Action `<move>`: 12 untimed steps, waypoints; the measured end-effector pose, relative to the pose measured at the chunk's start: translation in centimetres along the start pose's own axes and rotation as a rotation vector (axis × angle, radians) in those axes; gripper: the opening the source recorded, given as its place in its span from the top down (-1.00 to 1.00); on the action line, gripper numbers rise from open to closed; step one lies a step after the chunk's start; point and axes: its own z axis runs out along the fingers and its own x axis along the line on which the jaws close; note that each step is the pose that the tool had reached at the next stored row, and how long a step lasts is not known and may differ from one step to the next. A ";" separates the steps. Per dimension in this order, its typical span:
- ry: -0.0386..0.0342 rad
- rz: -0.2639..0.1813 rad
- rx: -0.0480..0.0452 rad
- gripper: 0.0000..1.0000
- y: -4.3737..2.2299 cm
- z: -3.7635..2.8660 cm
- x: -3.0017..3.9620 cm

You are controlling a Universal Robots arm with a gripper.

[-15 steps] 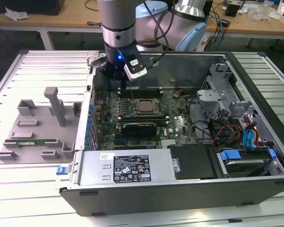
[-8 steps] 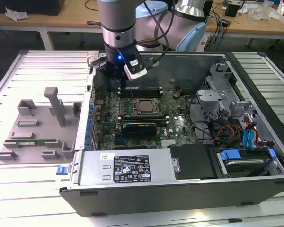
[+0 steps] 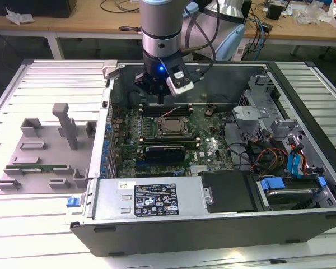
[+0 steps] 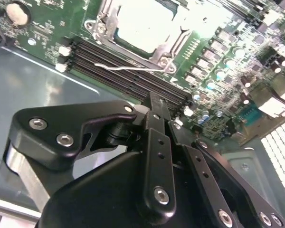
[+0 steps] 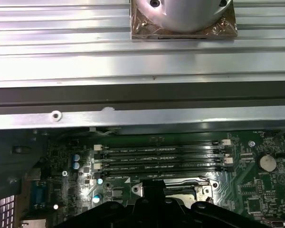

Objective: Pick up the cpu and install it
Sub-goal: 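Install the first cpu locking lever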

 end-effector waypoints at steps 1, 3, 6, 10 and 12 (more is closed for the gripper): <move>0.0001 0.000 -0.0001 0.79 0.02 0.02 -0.39; 0.0004 0.000 0.0000 0.79 0.04 0.06 -1.17; 0.0005 0.000 0.0000 0.79 0.04 0.08 -1.46; 0.0001 0.000 0.0114 0.79 0.01 0.27 -1.45; -0.0003 -0.001 0.0203 0.79 -0.03 0.43 -1.45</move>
